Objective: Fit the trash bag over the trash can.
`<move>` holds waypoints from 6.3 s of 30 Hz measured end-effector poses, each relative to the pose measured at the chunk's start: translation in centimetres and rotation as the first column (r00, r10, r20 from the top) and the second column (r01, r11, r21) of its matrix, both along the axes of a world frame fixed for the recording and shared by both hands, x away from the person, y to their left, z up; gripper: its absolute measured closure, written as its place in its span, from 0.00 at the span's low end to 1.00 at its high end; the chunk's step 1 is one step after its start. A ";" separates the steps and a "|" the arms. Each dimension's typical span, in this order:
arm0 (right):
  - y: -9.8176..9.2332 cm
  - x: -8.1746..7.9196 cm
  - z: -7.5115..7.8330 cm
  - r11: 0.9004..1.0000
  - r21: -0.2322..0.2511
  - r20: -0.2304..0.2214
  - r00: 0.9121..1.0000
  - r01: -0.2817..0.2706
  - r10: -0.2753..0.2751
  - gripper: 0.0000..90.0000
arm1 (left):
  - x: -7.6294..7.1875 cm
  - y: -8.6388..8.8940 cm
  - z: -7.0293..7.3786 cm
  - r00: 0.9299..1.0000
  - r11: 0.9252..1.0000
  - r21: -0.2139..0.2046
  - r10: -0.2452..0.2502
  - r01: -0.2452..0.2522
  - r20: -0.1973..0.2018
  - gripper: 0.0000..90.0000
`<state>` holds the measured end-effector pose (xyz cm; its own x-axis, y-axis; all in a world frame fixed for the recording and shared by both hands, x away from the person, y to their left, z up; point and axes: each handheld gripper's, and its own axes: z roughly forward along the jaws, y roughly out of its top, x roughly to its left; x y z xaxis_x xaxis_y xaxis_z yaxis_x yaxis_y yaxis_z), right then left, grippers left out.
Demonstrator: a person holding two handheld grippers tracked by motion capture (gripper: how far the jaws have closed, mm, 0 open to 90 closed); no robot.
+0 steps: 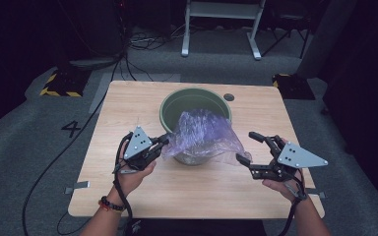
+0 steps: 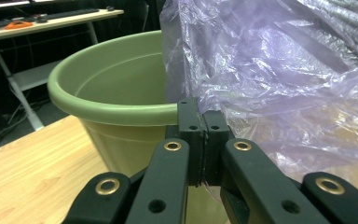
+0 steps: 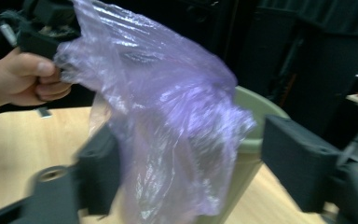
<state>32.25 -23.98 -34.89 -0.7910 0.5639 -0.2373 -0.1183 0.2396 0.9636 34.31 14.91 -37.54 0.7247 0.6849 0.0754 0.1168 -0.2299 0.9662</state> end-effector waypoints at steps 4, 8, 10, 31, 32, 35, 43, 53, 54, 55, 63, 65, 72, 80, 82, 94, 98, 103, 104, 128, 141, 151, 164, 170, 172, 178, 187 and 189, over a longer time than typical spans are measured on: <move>0.5 0.7 0.8 0.996 -0.050 0.023 0.997 0.069 -0.068 0.79 | 0.1 0.3 0.2 1.000 1.000 0.004 0.009 -0.009 0.001 0.99; 0.9 2.5 1.1 0.994 -0.042 0.002 0.995 0.100 -0.100 0.98 | 0.6 0.7 0.4 1.000 1.000 0.006 0.020 -0.020 -0.007 0.95; 1.1 3.5 1.2 0.992 -0.046 -0.019 0.992 0.120 -0.121 1.00 | 0.9 0.9 0.5 1.000 0.999 0.013 0.031 -0.030 -0.008 0.95; 3.3 13.5 0.1 0.964 -0.119 -0.183 0.949 0.239 -0.258 1.00 | 4.5 2.9 1.0 0.994 0.994 0.018 0.110 -0.110 -0.021 1.00; 3.3 13.8 0.0 0.963 -0.124 -0.186 0.947 0.241 -0.261 1.00 | 5.0 3.3 1.1 0.992 0.993 0.004 0.120 -0.120 -0.036 1.00; 3.3 14.4 -0.6 0.959 -0.140 -0.200 0.941 0.247 -0.272 1.00 | 6.0 3.5 0.9 0.988 0.989 0.030 0.145 -0.143 -0.054 1.00; 2.4 15.0 -2.0 0.971 -0.088 -0.262 0.935 0.224 -0.240 0.98 | 6.9 3.6 -0.8 0.983 0.988 0.037 0.153 -0.150 -0.103 1.00; 1.3 14.6 -4.2 0.970 -0.111 -0.291 0.926 0.216 -0.240 1.00 | 7.2 4.0 -3.4 0.975 0.990 0.062 0.140 -0.131 -0.175 1.00; 1.4 14.5 -4.3 0.969 -0.120 -0.285 0.928 0.216 -0.242 1.00 | 7.1 3.9 -3.5 0.975 0.990 0.065 0.136 -0.127 -0.176 1.00; 1.5 14.4 -4.4 0.969 -0.127 -0.280 0.929 0.213 -0.241 1.00 | 7.0 3.9 -3.6 0.975 0.990 0.064 0.136 -0.126 -0.177 1.00; 1.7 12.7 -4.0 0.954 -0.195 -0.194 0.945 0.227 -0.264 0.69 | 4.9 5.2 -2.6 0.972 0.980 -0.021 0.195 -0.200 -0.130 0.39; 1.7 12.1 -3.5 0.938 -0.231 -0.147 0.944 0.258 -0.295 0.60 | 4.0 5.8 -1.8 0.980 0.982 -0.053 0.177 -0.183 -0.094 0.33; 1.2 10.1 -1.6 0.945 -0.213 -0.076 0.960 0.249 -0.270 0.51 | 1.0 5.1 0.6 0.998 0.998 -0.039 0.057 -0.057 -0.007 0.23; 1.2 9.4 -0.9 0.961 -0.194 -0.079 0.974 0.195 -0.213 0.58 | 0.1 2.4 1.1 0.999 0.998 0.070 0.004 -0.007 0.042 0.20; 1.2 9.2 -0.8 0.967 -0.196 -0.079 0.981 0.161 -0.179 0.69 | 0.1 2.1 1.3 0.998 0.995 0.096 0.020 -0.026 0.057 0.37; 0.2 8.9 -2.0 0.979 -0.181 -0.118 0.986 0.091 -0.113 0.99 | 0.8 2.5 -1.1 0.998 0.988 0.152 -0.025 0.017 0.050 0.98; 0.1 8.8 -2.0 0.980 -0.178 -0.120 0.986 0.092 -0.114 1.00 | 0.6 3.4 -1.5 0.999 0.996 0.090 -0.018 0.014 0.043 0.83; 0.3 8.9 -2.1 0.978 -0.187 -0.121 0.986 0.090 -0.113 1.00 | 0.3 3.2 -1.6 0.999 0.998 0.064 0.002 -0.005 0.038 0.29; 0.3 8.9 -2.1 0.978 -0.187 -0.121 0.986 0.091 -0.115 1.00 | 0.1 3.1 -1.5 0.999 0.998 0.056 -0.027 0.025 0.031 0.24; 1.1 8.7 -1.9 0.974 -0.205 -0.111 0.987 0.096 -0.120 0.98 | -1.6 0.7 0.1 0.998 0.991 0.130 -0.026 0.019 0.049 0.38; 0.0 8.6 -3.3 0.971 -0.219 -0.158 0.979 0.091 -0.127 1.00 | -0.3 -0.1 -3.4 0.995 0.911 0.402 -0.100 0.092 0.000 1.00; -0.3 10.4 -4.7 0.967 -0.226 -0.221 0.960 0.120 -0.171 1.00 | 2.4 0.4 -5.8 0.996 0.891 0.448 -0.040 0.073 -0.084 1.00; -0.3 10.4 -4.5 0.963 -0.216 -0.188 0.961 0.162 -0.204 0.75 | 2.2 2.2 -5.8 0.995 0.939 0.344 0.015 0.020 -0.096 0.46; -0.6 9.3 -3.3 0.973 -0.172 -0.150 0.972 0.156 -0.183 0.52 | 0.3 4.3 -4.8 0.995 0.971 0.237 -0.013 0.037 -0.100 0.20; -0.6 8.8 -2.9 0.977 -0.151 -0.135 0.976 0.148 -0.169 0.46 | -0.4 4.9 -4.3 0.995 0.981 0.189 -0.035 0.052 -0.094 0.18; -0.1 7.5 -1.8 0.983 -0.135 -0.082 0.987 0.126 -0.138 0.34 | -1.8 5.9 -1.9 0.995 0.995 0.057 -0.083 0.086 -0.057 0.17; 1.1 6.2 0.2 0.985 -0.104 -0.019 0.990 0.138 -0.140 0.41 | -2.0 5.2 0.3 0.998 0.988 0.141 -0.061 0.062 -0.012 0.18; 1.5 6.3 0.5 0.982 -0.120 -0.002 0.989 0.149 -0.151 0.55 | -1.7 5.2 -0.2 0.999 0.983 0.184 -0.027 0.031 -0.023 0.18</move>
<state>38.56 -22.49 -34.37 -0.7025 0.6446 -0.3016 -0.0620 0.3668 0.9282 32.59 20.15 -37.79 0.7469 0.6393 0.1829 0.1269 -0.4071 0.9045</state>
